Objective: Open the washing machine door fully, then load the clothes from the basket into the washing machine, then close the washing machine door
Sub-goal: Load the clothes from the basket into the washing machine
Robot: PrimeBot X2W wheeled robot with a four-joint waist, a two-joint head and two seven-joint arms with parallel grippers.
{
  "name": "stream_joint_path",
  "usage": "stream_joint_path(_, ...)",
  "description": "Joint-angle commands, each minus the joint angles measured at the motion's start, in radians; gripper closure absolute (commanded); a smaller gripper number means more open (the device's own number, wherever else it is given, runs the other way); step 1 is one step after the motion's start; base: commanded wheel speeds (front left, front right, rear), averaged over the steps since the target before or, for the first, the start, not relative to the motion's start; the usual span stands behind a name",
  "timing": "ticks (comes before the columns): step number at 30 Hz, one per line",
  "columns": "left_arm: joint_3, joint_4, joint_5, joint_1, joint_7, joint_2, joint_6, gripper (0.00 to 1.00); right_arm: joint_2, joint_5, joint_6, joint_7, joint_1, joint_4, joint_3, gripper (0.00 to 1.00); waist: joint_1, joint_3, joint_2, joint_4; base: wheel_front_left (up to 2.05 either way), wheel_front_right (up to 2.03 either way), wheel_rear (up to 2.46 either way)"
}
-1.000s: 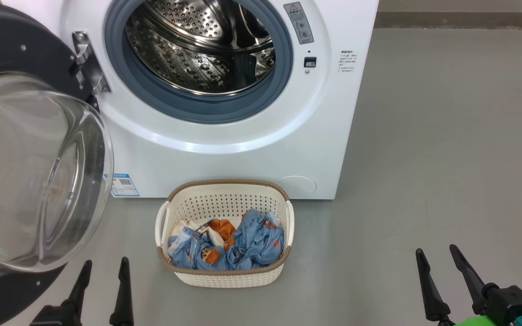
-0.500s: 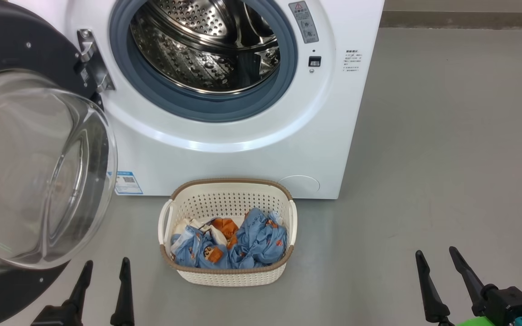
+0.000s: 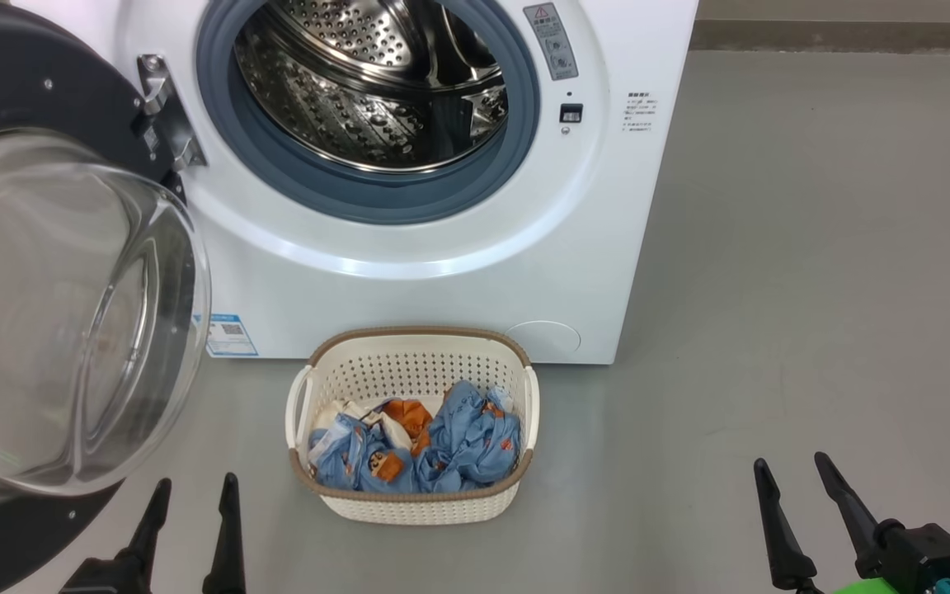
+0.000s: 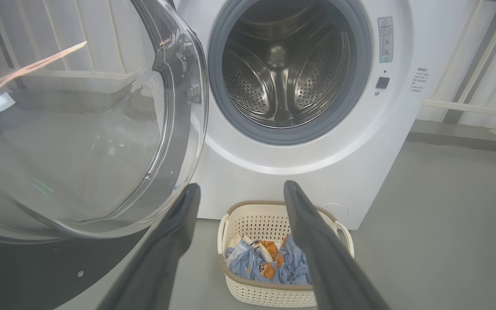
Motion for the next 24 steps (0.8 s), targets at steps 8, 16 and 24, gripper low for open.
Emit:
stream_joint_path(8,0.033,-0.015,-0.005,-0.029,-0.006,0.015,-0.002,0.00,-0.008,0.008,0.002,-0.012,-0.016,-0.022,0.032,0.00,0.0000,-0.002,0.0000,0.003,1.26,-1.26,0.00)
stream_joint_path(16,0.044,-0.034,-0.013,-0.033,-0.006,0.014,-0.002,0.00,-0.008,0.012,0.002,-0.012,-0.019,-0.022,0.027,0.00,0.0000,0.005,0.0000,0.005,1.97,-1.97,0.00)
stream_joint_path(24,0.049,-0.034,-0.008,-0.030,-0.006,0.013,-0.002,0.00,-0.008,0.013,0.002,-0.012,-0.023,-0.020,0.026,0.00,0.0000,0.013,0.0000,0.007,1.06,-1.06,0.00)
